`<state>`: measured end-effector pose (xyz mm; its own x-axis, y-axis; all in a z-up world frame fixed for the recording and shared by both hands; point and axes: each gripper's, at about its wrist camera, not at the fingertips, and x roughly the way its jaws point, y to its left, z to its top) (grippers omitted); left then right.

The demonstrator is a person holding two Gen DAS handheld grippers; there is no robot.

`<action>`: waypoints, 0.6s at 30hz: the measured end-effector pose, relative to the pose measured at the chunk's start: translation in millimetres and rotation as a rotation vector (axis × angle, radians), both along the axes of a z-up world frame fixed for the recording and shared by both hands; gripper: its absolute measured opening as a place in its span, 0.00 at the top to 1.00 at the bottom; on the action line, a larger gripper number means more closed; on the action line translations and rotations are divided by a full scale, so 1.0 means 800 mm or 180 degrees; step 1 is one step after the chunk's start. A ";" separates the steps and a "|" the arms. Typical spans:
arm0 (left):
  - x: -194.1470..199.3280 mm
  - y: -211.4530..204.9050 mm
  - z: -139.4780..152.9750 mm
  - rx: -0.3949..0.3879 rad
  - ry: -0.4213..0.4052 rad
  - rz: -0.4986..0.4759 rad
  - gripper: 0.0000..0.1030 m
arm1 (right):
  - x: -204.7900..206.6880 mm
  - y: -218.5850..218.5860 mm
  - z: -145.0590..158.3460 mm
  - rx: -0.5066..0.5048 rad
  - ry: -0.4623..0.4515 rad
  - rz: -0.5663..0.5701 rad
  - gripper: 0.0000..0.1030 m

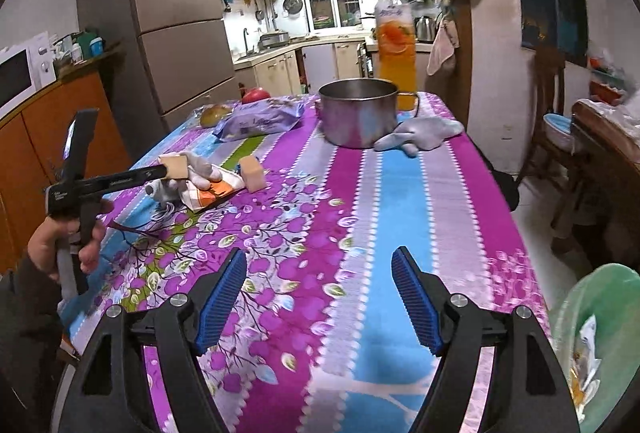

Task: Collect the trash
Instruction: 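Move both open tools back over the cluttered table, then grasp the yellow sponge with the left tool while the right tool grasps the white-orange wrapper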

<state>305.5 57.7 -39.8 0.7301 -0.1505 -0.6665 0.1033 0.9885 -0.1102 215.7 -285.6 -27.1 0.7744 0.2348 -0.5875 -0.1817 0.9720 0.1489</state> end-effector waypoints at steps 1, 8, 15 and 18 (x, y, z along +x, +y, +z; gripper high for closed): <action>0.004 -0.001 -0.003 -0.0005 0.0019 -0.0026 0.38 | 0.006 0.005 -0.002 -0.0002 0.0015 0.0018 0.27; 0.019 -0.005 -0.016 -0.0034 0.0044 -0.0082 0.53 | 0.049 0.037 -0.011 0.0005 0.0071 0.0204 0.27; 0.000 -0.003 -0.003 -0.0090 -0.0140 -0.0101 0.57 | 0.130 0.090 -0.026 -0.0088 0.0175 0.0662 0.49; -0.011 0.004 0.002 -0.0171 -0.0188 -0.0057 0.58 | 0.174 0.116 -0.037 -0.0190 0.0244 0.0782 0.55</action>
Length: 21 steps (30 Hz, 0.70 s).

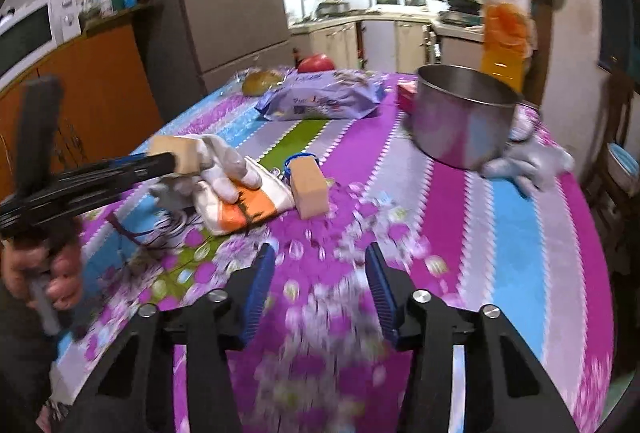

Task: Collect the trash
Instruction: 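Grasp the yellow sponge with the left tool while the right tool grasps the white-orange wrapper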

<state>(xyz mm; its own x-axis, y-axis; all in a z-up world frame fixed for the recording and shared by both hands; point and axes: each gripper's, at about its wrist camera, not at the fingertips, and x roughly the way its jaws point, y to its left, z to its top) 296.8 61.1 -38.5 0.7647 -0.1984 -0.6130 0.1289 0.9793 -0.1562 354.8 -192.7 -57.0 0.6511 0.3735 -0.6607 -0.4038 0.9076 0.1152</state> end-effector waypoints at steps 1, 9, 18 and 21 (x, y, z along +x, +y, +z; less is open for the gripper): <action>-0.003 0.002 0.001 -0.0006 -0.0013 0.0027 0.58 | 0.012 0.007 -0.003 -0.0032 0.0017 0.0029 0.56; -0.006 0.020 -0.006 -0.0117 0.0013 0.0116 0.58 | 0.089 0.053 -0.023 -0.0109 0.0163 0.0121 0.56; -0.014 0.058 0.004 -0.0297 -0.0040 0.0339 0.58 | 0.036 0.119 -0.005 -0.0097 -0.0044 0.0743 0.56; -0.017 0.065 0.004 -0.0332 -0.0026 0.0351 0.58 | 0.040 0.148 -0.021 -0.0331 0.0024 0.0788 0.56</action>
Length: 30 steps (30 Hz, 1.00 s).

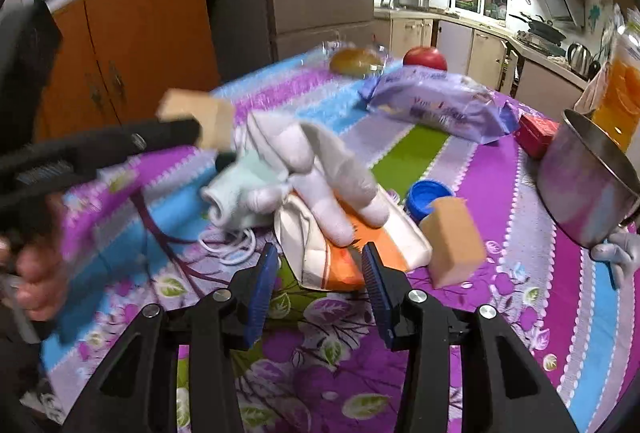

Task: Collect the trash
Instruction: 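Grasp the yellow sponge with the left tool while the right tool grasps the white-orange wrapper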

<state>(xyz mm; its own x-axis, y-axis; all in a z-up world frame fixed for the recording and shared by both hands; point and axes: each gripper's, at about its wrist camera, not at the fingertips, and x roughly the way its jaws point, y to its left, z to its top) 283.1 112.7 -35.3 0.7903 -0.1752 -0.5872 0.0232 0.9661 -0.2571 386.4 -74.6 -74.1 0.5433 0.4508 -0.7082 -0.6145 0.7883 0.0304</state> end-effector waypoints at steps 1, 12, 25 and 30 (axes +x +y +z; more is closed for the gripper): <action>-0.001 0.002 0.000 -0.0002 0.0000 0.0001 0.58 | 0.004 0.003 -0.005 -0.0012 0.0046 -0.0014 0.58; -0.002 -0.008 -0.004 -0.0064 0.0010 -0.0108 0.58 | 0.003 0.022 -0.014 -0.0127 -0.0154 -0.0064 0.83; -0.038 -0.033 0.006 0.0036 -0.0132 -0.0172 0.58 | -0.106 -0.047 0.044 0.0317 -0.0479 -0.0479 0.85; -0.059 -0.062 0.012 0.0099 -0.0198 -0.0232 0.58 | -0.154 -0.079 0.065 0.0411 -0.0668 -0.0739 0.88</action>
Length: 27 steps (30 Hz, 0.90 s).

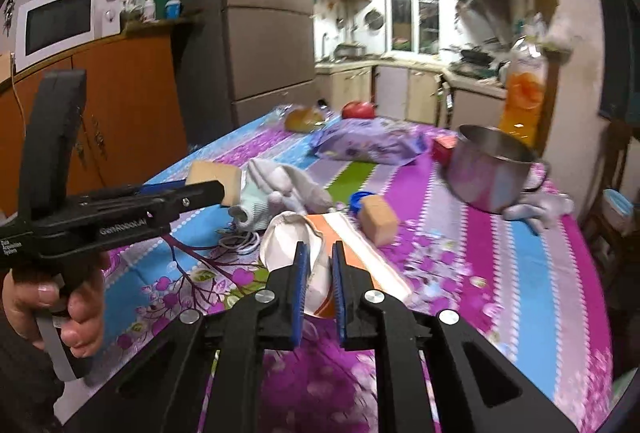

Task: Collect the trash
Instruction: 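Grasp the yellow sponge with the left tool while the right tool grasps the white-orange wrapper, then carry the yellow sponge and white-orange wrapper over the trash bin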

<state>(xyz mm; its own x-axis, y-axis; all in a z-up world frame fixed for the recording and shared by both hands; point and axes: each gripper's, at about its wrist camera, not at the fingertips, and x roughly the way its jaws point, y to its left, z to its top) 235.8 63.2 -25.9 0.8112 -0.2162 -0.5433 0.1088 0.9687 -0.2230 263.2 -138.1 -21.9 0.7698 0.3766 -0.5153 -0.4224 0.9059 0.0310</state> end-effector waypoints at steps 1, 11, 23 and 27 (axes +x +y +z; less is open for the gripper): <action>-0.003 -0.005 0.002 0.0008 -0.0010 -0.0012 0.58 | -0.008 -0.006 0.003 0.0004 -0.0031 -0.0039 0.88; -0.046 -0.077 0.032 0.0066 -0.0160 -0.0307 0.58 | -0.076 -0.082 0.035 0.0098 -0.0323 -0.0568 0.88; -0.078 -0.195 0.066 0.0141 -0.0325 -0.0798 0.58 | -0.152 -0.191 0.077 0.0095 -0.0561 -0.1332 0.88; -0.086 -0.234 0.074 0.0136 -0.0363 -0.0958 0.58 | -0.178 -0.227 0.089 0.0066 -0.0621 -0.1556 0.88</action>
<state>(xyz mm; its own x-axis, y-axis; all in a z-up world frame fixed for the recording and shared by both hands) 166.6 -124.3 33.2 0.7704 -0.4347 -0.4664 0.4138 0.8975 -0.1529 120.7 -319.5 49.4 0.9391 -0.0419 -0.3410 0.0496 0.9987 0.0139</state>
